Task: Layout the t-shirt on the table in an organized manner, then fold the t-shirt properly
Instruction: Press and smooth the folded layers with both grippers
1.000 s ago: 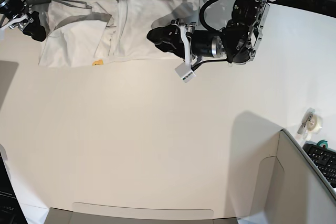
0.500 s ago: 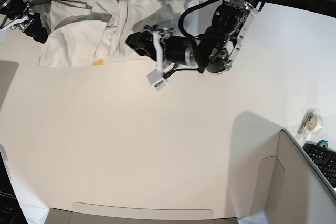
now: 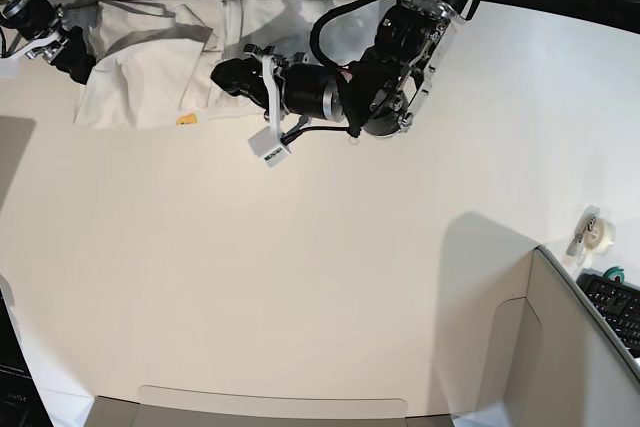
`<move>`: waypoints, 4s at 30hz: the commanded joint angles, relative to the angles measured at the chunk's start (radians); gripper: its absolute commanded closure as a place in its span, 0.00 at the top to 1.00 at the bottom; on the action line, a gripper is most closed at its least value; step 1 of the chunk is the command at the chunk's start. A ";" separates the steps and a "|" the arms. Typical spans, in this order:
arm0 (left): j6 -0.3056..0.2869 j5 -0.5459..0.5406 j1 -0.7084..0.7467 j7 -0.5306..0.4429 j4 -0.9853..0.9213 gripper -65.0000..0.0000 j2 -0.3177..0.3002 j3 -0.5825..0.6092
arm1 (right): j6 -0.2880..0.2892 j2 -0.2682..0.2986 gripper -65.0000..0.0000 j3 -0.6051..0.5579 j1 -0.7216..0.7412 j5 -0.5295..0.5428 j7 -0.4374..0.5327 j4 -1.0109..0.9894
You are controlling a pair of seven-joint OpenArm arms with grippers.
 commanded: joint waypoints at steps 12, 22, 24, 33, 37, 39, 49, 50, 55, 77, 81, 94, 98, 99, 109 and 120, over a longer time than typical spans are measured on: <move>-0.005 0.158 -0.008 -0.013 0.007 0.06 0.000 -0.001 | -0.003 0.011 0.69 0.011 0.015 0.002 -0.019 0.100; -0.008 0.182 -0.008 -0.016 0.007 0.06 -0.015 -0.001 | -0.003 0.019 0.82 0.075 -0.036 0.109 -0.019 0.101; -0.008 0.182 -0.008 -0.016 0.007 0.06 -0.015 -0.001 | -0.003 0.019 0.82 0.075 -0.036 0.121 -0.019 0.103; -0.010 0.182 -0.008 -0.016 0.005 0.06 -0.015 -0.001 | -0.003 0.011 0.88 0.078 -0.026 0.229 -0.019 0.160; -0.008 0.182 -0.008 -0.016 0.005 0.06 -0.015 -0.001 | -0.003 -0.012 0.88 0.074 -0.002 0.164 -0.019 0.143; -0.008 0.182 -0.008 -0.016 0.005 0.06 -0.015 -0.002 | -0.003 -0.035 0.88 0.074 0.003 0.120 -0.019 0.131; -0.007 0.182 -0.008 -0.016 0.005 0.06 -0.034 -0.002 | -0.003 -0.067 0.88 0.072 0.011 -0.026 -0.019 0.048; -0.007 0.182 -0.008 -0.016 0.005 0.06 -0.034 -0.002 | -0.003 -0.067 0.88 0.072 0.011 -0.026 -0.019 0.039; -0.007 0.182 0.001 -0.016 0.005 0.06 -0.034 -0.002 | -0.003 -0.061 0.88 0.080 0.007 -0.023 -0.019 0.014; -0.007 0.181 0.035 -0.017 0.007 0.06 -0.034 -0.010 | -0.003 -0.046 0.88 0.097 0.035 -0.024 -0.019 0.143; -0.005 0.179 0.035 -0.017 0.007 0.06 -0.034 -0.010 | -0.022 -0.047 0.88 0.098 0.038 -0.026 -0.019 0.218; -0.005 0.178 0.052 -0.017 0.010 0.06 -0.034 -0.012 | -0.096 -0.044 0.87 0.097 0.058 -0.176 -0.019 0.259; -0.005 0.178 0.056 -0.017 0.010 0.06 -0.034 -0.012 | -0.096 -0.041 0.87 0.095 0.075 -0.242 -0.019 0.259; -0.005 0.178 0.056 -0.017 0.010 0.06 -0.034 -0.012 | -0.096 -0.029 0.87 0.094 0.080 -0.264 -0.019 0.258; -0.005 0.179 0.056 -0.017 0.011 0.06 -0.034 -0.012 | -0.096 0.005 0.87 -0.006 0.080 -0.313 -0.019 0.253; -0.005 0.179 0.055 -0.017 0.011 0.06 -0.034 -0.013 | -0.090 -0.001 0.87 -0.047 0.081 -0.308 -0.019 0.138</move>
